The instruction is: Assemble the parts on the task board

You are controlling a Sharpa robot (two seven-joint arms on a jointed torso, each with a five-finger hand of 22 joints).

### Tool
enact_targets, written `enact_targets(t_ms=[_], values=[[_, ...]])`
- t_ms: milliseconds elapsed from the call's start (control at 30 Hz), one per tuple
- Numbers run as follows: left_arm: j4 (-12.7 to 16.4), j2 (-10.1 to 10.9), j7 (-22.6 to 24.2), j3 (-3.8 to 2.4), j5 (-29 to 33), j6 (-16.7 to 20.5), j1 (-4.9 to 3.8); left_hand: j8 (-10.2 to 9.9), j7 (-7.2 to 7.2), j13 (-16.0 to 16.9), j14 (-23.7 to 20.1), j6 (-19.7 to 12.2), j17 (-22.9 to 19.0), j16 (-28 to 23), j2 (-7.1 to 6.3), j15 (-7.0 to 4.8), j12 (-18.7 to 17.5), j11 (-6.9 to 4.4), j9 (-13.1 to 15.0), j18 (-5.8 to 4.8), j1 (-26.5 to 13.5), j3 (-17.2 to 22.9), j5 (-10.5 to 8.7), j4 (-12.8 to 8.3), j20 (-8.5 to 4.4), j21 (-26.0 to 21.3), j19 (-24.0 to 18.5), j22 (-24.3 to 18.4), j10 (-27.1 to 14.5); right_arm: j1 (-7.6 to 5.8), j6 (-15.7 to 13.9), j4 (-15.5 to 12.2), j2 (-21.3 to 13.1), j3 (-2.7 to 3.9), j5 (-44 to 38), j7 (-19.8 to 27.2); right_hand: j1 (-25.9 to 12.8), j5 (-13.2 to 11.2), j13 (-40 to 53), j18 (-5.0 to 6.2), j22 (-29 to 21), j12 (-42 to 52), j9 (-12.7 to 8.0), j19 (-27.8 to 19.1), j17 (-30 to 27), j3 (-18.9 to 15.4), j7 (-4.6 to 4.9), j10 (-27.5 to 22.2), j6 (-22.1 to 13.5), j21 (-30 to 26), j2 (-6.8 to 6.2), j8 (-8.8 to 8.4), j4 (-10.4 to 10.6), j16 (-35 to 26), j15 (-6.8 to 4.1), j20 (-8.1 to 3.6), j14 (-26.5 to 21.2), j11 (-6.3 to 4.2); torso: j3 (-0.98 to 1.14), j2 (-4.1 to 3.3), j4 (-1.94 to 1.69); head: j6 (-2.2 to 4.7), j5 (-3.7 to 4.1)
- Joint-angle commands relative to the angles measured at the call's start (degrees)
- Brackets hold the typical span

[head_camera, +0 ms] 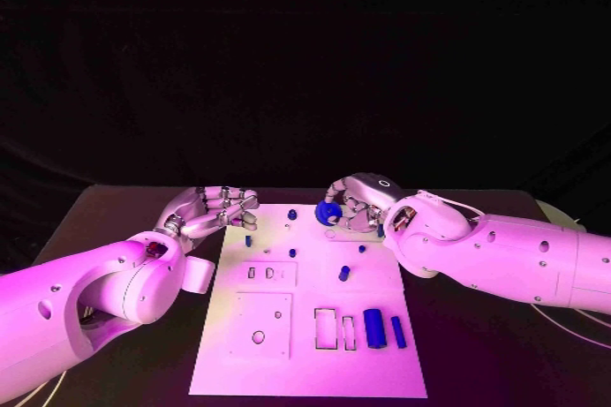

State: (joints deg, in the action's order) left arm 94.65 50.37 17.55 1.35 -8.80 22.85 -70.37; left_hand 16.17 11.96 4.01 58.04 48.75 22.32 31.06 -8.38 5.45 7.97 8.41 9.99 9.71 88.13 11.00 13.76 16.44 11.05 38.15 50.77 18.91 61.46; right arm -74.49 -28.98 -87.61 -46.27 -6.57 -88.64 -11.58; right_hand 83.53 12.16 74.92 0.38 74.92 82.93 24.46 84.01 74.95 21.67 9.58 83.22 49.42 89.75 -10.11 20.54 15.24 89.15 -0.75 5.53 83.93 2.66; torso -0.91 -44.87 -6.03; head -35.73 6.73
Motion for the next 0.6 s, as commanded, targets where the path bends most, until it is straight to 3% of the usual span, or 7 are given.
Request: enact_targets(t_ms=[33,200,433,500,600], values=[[0.03,-0.13,0.37,-0.04,-0.20,-0.82,-0.13,0.02,0.19,0.04,-0.26,-0.29,0.09,0.20,-0.43,-0.05,-0.27,0.31,-0.07,0.55,0.02,0.37,-0.26,0.05,-0.02,0.32,-0.38,0.05,-0.03,-0.08,-0.74,-0.16,1.76,0.00,-4.03,-0.17,-0.53,-0.19,7.23,-0.38,15.08,0.09,0.03,5.99,12.65,0.34,-2.58,0.20,4.41,0.25,-0.08,0.76,-0.06,0.22,-0.49,-0.38,5.58,-0.16,-0.08,-0.03,-0.15,-0.08,-0.05],[0.03,-0.14,0.41,-0.04,-0.18,-0.78,-0.13,0.02,0.19,0.04,-0.26,-0.29,0.09,0.20,-0.43,-0.05,-0.27,0.31,-0.07,0.55,0.02,0.37,-0.26,0.05,-0.02,0.32,-0.38,0.05,-0.03,0.02,0.48,1.34,4.83,-0.11,-4.53,-0.40,-0.76,-0.35,7.12,-0.38,15.08,-0.02,-0.02,5.99,12.58,0.48,-2.56,0.11,4.34,0.25,-0.19,0.64,0.00,0.20,-0.51,-0.41,5.56,-0.16,-0.25,-0.02,-0.38,-0.17,-0.08],[0.10,-0.06,0.48,-0.04,-0.14,-0.67,-0.13,0.02,0.19,0.04,-0.26,-0.29,0.09,0.20,-0.43,-0.05,-0.27,0.31,-0.07,0.55,0.02,0.37,-0.26,0.05,-0.02,0.32,-0.38,0.05,-0.03,0.47,2.16,4.42,8.81,-0.34,-4.51,-0.36,-0.97,-0.40,7.05,-0.38,15.08,-0.10,-0.08,5.99,12.49,0.63,-2.51,0.04,4.20,0.25,-0.22,0.48,0.06,0.18,-0.50,-0.42,5.54,-0.13,-0.26,-0.18,-0.31,-0.26,-0.51],[0.16,0.00,0.50,-0.04,-0.13,-0.65,-0.13,0.02,0.19,0.04,-0.26,-0.29,0.09,0.20,-0.43,-0.05,-0.27,0.31,-0.07,0.55,0.02,0.37,-0.26,0.05,-0.02,0.32,-0.38,0.05,-0.03,0.71,2.69,5.44,9.93,-0.39,-4.48,-0.38,-0.97,-0.40,7.05,-0.38,15.08,-0.10,-0.08,5.99,12.49,0.63,-2.51,0.04,4.20,0.25,-0.22,0.48,0.06,0.18,-0.50,-0.42,5.54,-0.13,-0.18,-0.20,-0.22,-0.32,-0.69],[0.25,0.08,0.53,-0.04,-0.12,-0.62,-0.14,0.02,0.19,0.04,-0.26,-0.29,0.09,0.20,-0.43,-0.05,-0.27,0.31,-0.07,0.55,0.02,0.37,-0.26,0.05,-0.02,0.32,-0.38,0.05,-0.03,0.96,3.51,6.88,11.30,-0.46,-4.44,-0.45,-1.14,-0.42,7.07,-0.38,15.08,-0.08,-0.12,5.99,12.48,0.73,-2.47,0.06,4.10,0.25,-0.26,0.37,0.10,0.18,-0.49,-0.43,5.54,-0.10,-0.25,-0.22,-0.25,-0.41,-0.72]])
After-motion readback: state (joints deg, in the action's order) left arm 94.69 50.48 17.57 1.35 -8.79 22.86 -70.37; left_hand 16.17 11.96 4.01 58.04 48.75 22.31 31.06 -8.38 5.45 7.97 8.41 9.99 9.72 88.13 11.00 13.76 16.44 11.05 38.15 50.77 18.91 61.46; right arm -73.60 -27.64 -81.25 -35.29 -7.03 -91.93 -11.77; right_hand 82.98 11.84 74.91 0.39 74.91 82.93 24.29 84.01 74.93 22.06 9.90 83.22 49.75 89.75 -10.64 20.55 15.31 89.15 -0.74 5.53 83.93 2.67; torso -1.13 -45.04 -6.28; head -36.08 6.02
